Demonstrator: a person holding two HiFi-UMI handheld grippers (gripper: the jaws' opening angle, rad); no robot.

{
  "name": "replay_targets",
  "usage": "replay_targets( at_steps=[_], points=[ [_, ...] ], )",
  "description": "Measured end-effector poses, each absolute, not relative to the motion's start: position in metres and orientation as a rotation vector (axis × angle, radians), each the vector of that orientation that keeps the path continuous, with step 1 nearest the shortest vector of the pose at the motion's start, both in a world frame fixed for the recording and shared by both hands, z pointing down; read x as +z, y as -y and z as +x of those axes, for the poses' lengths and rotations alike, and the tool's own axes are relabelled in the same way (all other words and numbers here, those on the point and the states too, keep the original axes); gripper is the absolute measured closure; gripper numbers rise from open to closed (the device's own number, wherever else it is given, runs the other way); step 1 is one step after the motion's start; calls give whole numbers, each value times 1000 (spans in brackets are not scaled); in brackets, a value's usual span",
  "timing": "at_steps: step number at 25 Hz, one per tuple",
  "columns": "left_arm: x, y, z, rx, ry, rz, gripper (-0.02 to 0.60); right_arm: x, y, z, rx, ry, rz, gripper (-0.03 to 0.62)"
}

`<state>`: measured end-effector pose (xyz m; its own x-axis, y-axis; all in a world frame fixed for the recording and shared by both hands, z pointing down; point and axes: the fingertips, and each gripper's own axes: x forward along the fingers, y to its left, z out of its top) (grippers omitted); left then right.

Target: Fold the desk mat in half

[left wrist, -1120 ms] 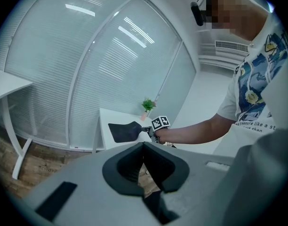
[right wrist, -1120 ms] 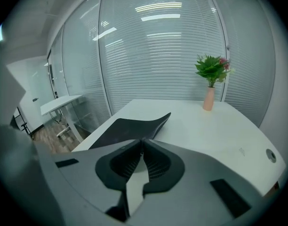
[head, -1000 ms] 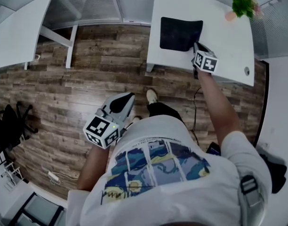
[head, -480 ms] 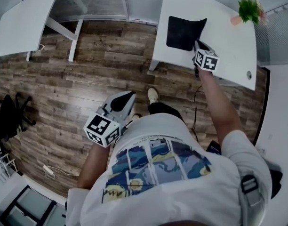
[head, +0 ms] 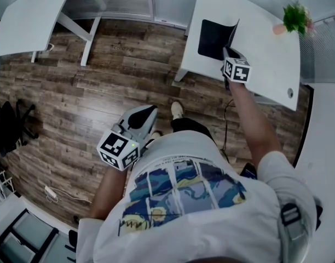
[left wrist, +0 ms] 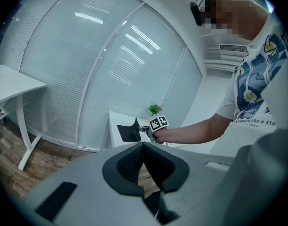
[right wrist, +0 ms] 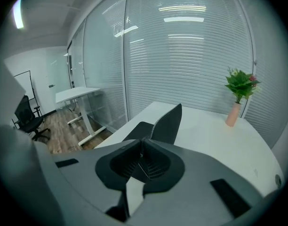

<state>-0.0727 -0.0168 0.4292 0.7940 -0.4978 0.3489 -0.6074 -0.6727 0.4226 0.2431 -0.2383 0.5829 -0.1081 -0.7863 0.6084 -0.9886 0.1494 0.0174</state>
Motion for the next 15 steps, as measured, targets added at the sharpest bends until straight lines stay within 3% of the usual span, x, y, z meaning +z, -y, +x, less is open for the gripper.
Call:
replay_targets(
  at_steps=[15],
  points=[
    [430, 11, -90, 286, 916, 2409, 578, 620, 249, 196, 538, 1975, 1513, 574]
  ],
)
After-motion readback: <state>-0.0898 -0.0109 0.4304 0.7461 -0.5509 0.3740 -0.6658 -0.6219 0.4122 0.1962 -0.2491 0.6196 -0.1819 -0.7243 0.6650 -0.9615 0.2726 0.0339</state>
